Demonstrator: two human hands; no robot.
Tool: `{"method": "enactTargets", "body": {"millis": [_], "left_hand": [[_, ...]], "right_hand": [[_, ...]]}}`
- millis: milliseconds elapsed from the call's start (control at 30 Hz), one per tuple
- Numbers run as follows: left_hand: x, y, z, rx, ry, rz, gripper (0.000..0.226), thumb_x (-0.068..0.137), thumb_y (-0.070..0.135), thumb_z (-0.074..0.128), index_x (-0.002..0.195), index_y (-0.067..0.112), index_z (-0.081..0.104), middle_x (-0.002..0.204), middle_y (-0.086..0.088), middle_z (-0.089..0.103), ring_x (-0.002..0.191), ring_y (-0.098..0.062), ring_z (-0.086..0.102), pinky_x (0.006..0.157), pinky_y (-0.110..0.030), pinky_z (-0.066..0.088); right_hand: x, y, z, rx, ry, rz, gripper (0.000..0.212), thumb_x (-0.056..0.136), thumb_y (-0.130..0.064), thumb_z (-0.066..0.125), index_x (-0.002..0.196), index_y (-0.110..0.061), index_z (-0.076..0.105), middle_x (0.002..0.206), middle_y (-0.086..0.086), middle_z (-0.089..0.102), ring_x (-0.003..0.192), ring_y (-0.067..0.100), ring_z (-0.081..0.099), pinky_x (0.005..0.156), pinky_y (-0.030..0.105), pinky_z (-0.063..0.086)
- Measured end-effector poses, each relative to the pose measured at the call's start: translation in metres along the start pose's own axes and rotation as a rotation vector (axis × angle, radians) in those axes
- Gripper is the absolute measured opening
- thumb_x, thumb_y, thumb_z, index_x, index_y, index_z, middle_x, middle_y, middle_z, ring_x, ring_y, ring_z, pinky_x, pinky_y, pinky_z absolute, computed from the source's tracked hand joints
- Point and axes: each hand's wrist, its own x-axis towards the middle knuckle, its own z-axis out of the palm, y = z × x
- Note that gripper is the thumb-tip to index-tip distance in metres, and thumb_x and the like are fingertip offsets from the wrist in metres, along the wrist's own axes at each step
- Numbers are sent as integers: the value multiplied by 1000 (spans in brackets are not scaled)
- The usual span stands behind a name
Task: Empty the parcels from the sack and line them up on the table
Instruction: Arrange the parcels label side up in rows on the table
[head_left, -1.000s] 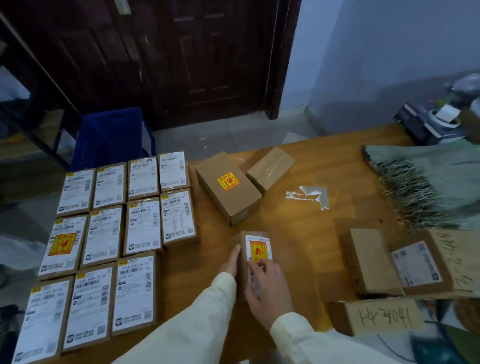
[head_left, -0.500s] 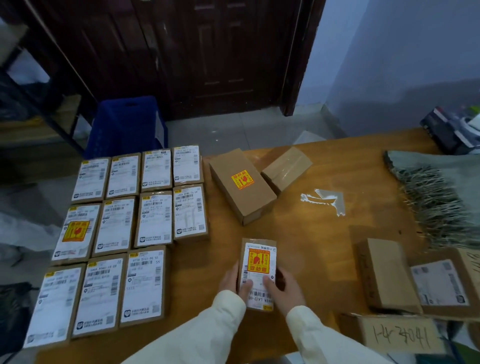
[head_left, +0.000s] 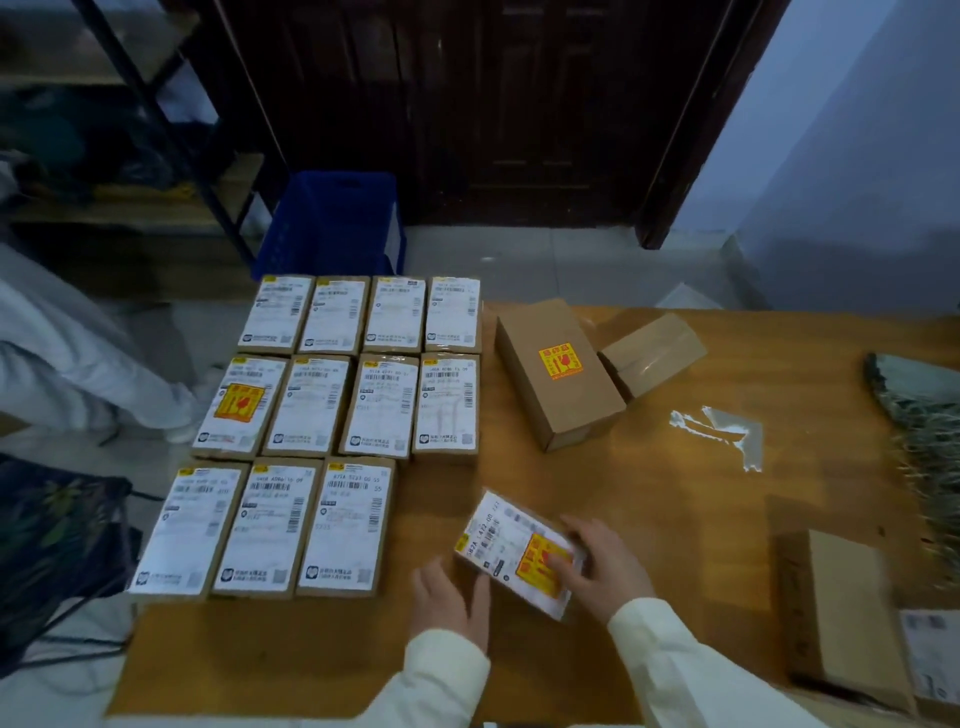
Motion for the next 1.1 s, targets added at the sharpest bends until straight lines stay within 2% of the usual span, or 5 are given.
{"method": "enactTargets", "body": {"millis": [267,500,600,767,1100], "left_hand": [[-14,-31,2,150,-260,-5,89,89,48,42,145,12,-18,152,-10,6,137,-21,26,111,-24,23],[15,-36,-14,371,-116,200,77,69,40,72,125,-7,51,138,-28,41,125,-36,48,114,-32,25],[29,-47,1,742,-201,295,74,38,26,90,101,-8,69,120,-27,59,107,-39,62,117,-38,-3],[36,-37,-15,925,-265,473,63,97,8,33,144,-6,-7,149,-27,-21,141,-40,-16,103,-42,-21],[57,-20,-19,980,-212,604,57,99,16,19,144,-5,-10,151,-28,-17,135,-36,-25,106,-42,-19]], "right_hand": [[-33,-44,68,226,-138,60,48,90,-42,53,135,-30,38,129,-4,53,115,12,55,93,23,43],[-20,-82,78,258,20,21,42,95,-33,47,135,-28,36,123,-7,51,110,12,57,87,23,46],[-8,-92,84,224,38,20,38,96,-36,44,132,-26,39,126,-3,53,108,12,59,88,26,50],[2,-101,88,142,97,40,39,98,-40,37,134,-24,36,125,-2,53,104,14,60,85,30,52],[24,-102,78,-21,157,57,35,99,-43,30,125,-23,45,113,-1,59,93,12,62,72,21,47]]}}
